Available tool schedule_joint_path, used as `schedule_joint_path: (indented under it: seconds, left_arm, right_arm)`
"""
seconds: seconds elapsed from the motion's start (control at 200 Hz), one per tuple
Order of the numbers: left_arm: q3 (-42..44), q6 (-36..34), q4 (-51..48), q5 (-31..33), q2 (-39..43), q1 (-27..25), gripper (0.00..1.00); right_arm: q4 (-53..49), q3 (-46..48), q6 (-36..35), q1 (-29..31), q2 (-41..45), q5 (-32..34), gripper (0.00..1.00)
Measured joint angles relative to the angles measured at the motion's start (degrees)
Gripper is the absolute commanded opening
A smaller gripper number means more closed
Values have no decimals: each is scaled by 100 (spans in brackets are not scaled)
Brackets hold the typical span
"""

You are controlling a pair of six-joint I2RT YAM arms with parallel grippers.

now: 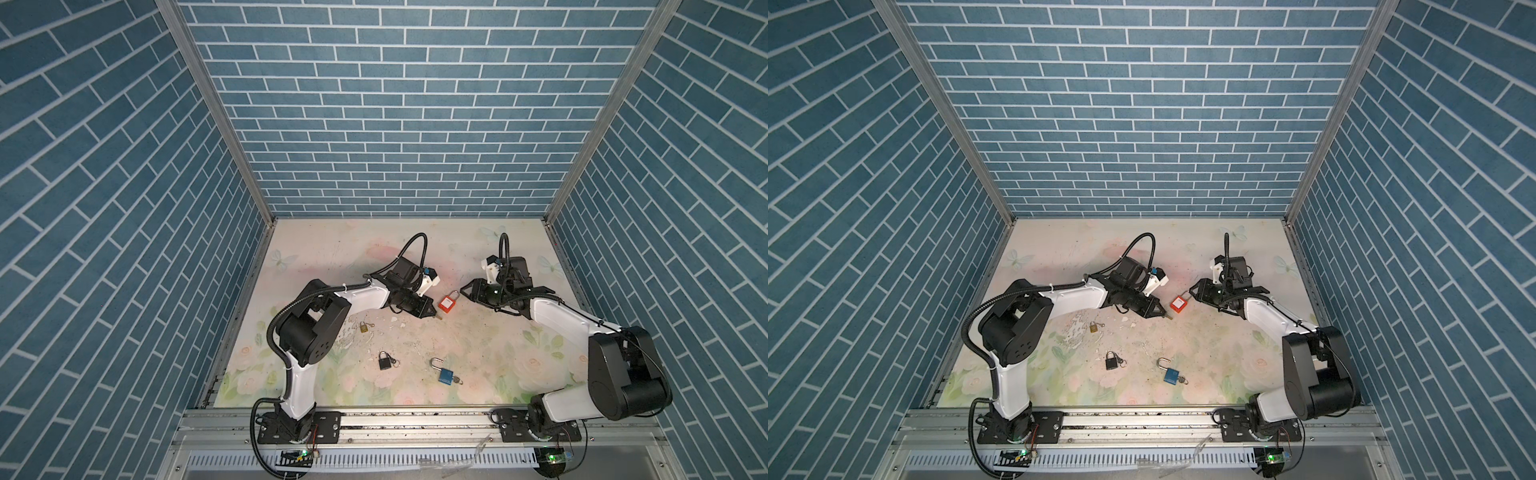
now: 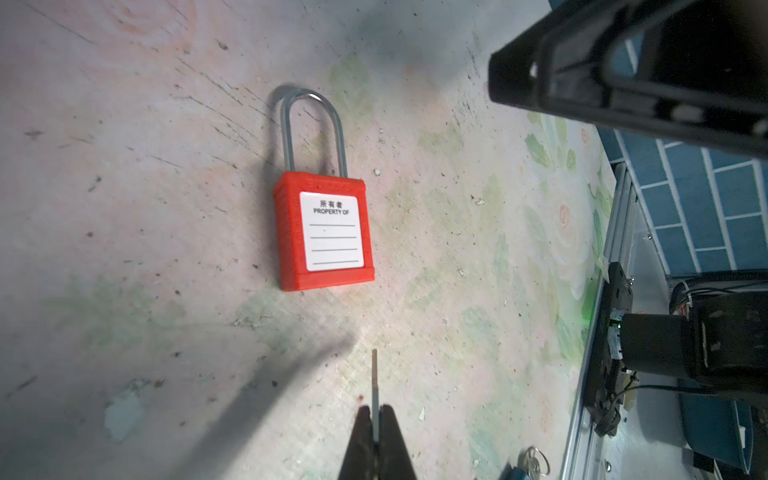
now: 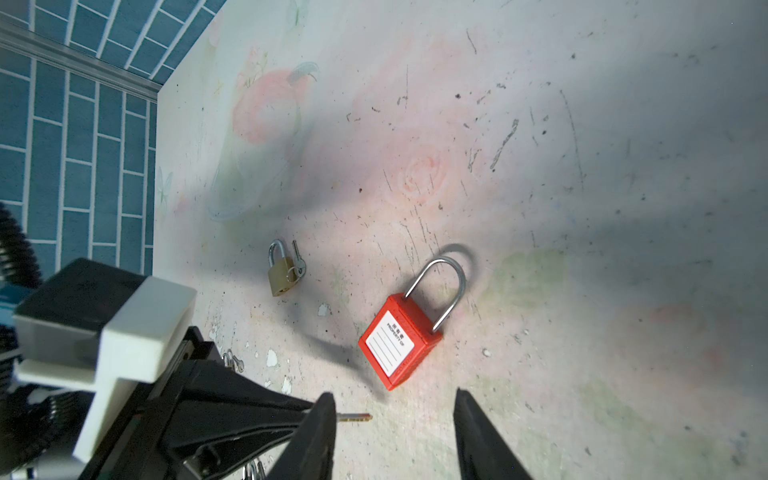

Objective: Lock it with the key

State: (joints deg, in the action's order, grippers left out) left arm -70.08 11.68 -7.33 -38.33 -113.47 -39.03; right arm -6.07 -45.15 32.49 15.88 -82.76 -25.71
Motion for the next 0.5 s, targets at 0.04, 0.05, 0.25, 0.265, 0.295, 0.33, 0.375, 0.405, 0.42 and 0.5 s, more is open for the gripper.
schedule_joint_path:
  seconds: [0.04,0.05,0.25,0.265,0.295,0.33,0.375,0.405,0.42,0.5]
  left_arm:
    - [-33,37,59,-2,-74,4,0]
    - [-37,48,76,-2,-90,4,0]
    - [-179,92,236,-13,-284,4,0]
    - [-186,96,249,-13,-291,7,0]
    - [-195,98,271,-13,-306,15,0]
    - [-203,101,315,-22,-330,15,0]
    - [-210,103,363,-35,-356,31,0]
    - [-212,103,385,-37,-367,37,0]
    - [-212,103,396,-37,-367,39,0]
    - [-214,103,446,-50,-398,66,0]
  right_arm:
    - [0,15,0,-7,4,0,47]
    - [0,17,0,-11,7,0,47]
    - [2,118,2,-59,81,-2,46]
    - [2,125,2,-63,87,-4,46]
    - [0,131,2,-63,98,-4,46]
    - [2,133,2,-68,107,-9,46]
    - [2,133,2,-68,114,-15,46]
    - [2,133,2,-68,114,-17,46]
    - [2,133,2,-68,114,-17,46]
    - [2,133,0,-74,116,-22,46]
